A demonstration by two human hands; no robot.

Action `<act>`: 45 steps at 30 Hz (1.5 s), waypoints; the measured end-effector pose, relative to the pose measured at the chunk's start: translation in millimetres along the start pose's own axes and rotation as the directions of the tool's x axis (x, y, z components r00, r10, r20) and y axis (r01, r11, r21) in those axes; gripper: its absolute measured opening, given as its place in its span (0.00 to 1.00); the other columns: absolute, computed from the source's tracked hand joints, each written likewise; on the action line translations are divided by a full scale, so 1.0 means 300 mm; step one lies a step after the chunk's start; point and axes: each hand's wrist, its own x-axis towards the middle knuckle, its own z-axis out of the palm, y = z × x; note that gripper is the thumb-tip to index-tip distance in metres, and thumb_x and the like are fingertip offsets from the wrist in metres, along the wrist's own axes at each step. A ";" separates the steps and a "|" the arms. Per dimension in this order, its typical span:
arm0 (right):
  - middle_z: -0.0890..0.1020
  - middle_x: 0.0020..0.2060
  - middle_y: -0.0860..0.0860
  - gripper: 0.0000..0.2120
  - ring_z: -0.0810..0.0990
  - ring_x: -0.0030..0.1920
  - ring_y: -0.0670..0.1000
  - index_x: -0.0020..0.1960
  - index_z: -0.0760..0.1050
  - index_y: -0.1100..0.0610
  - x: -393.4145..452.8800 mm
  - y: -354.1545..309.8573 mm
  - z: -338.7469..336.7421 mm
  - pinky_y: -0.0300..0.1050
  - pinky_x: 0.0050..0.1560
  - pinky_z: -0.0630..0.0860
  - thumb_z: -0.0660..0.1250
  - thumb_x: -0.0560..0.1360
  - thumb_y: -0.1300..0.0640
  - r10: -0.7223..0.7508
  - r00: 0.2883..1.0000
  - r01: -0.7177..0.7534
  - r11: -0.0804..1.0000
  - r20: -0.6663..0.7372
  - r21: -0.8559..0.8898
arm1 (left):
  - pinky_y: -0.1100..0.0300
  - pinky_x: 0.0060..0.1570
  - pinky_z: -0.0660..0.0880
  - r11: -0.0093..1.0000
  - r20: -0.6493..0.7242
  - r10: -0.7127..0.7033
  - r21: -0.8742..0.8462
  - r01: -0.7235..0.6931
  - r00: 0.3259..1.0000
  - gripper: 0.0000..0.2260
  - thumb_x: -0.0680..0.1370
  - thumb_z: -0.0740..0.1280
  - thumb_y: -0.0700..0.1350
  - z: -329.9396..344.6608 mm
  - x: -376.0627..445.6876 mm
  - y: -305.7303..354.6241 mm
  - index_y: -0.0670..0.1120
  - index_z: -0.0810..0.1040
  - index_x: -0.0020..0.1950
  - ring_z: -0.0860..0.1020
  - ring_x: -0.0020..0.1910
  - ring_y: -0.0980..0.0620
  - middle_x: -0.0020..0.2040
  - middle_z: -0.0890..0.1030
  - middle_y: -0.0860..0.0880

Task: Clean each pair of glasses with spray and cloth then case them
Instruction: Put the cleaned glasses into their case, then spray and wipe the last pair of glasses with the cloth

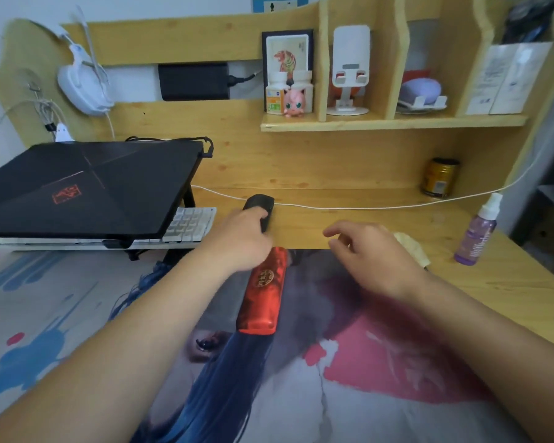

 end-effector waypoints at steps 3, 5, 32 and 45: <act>0.86 0.45 0.49 0.08 0.82 0.49 0.49 0.51 0.83 0.56 -0.048 0.076 0.004 0.36 0.50 0.70 0.67 0.78 0.63 -0.082 0.973 0.084 0.996 -0.216 -0.002 | 0.46 0.64 0.74 0.974 0.050 -0.188 0.136 0.180 0.981 0.30 0.77 0.66 0.52 0.029 0.232 0.018 0.46 0.63 0.77 0.74 0.66 0.36 0.70 0.73 0.39; 0.86 0.44 0.48 0.07 0.80 0.48 0.45 0.49 0.84 0.56 -0.057 0.102 0.004 0.28 0.50 0.68 0.68 0.77 0.64 -0.071 0.972 0.081 0.996 -0.225 0.032 | 0.47 0.65 0.74 0.947 0.107 -0.299 0.159 0.281 0.948 0.37 0.76 0.68 0.51 0.054 0.323 0.019 0.41 0.56 0.80 0.74 0.68 0.36 0.72 0.72 0.38; 0.80 0.45 0.48 0.13 0.84 0.41 0.51 0.58 0.81 0.51 -0.066 0.067 -0.005 0.54 0.44 0.83 0.64 0.78 0.63 0.169 0.985 -0.155 0.945 -0.026 0.288 | 0.48 0.50 0.75 0.937 0.035 0.055 -0.348 -0.040 0.998 0.27 0.80 0.62 0.58 0.265 -0.069 0.231 0.56 0.56 0.77 0.79 0.55 0.39 0.54 0.80 0.43; 0.80 0.50 0.47 0.12 0.78 0.52 0.50 0.54 0.80 0.52 -0.059 0.094 -0.015 0.46 0.51 0.73 0.66 0.78 0.45 0.301 0.952 -0.301 0.953 -0.044 0.011 | 0.39 0.48 0.83 0.293 0.438 -0.057 -0.852 0.435 0.897 0.19 0.77 0.55 0.29 0.145 -0.050 0.190 0.41 0.80 0.60 0.86 0.51 0.40 0.52 0.87 0.41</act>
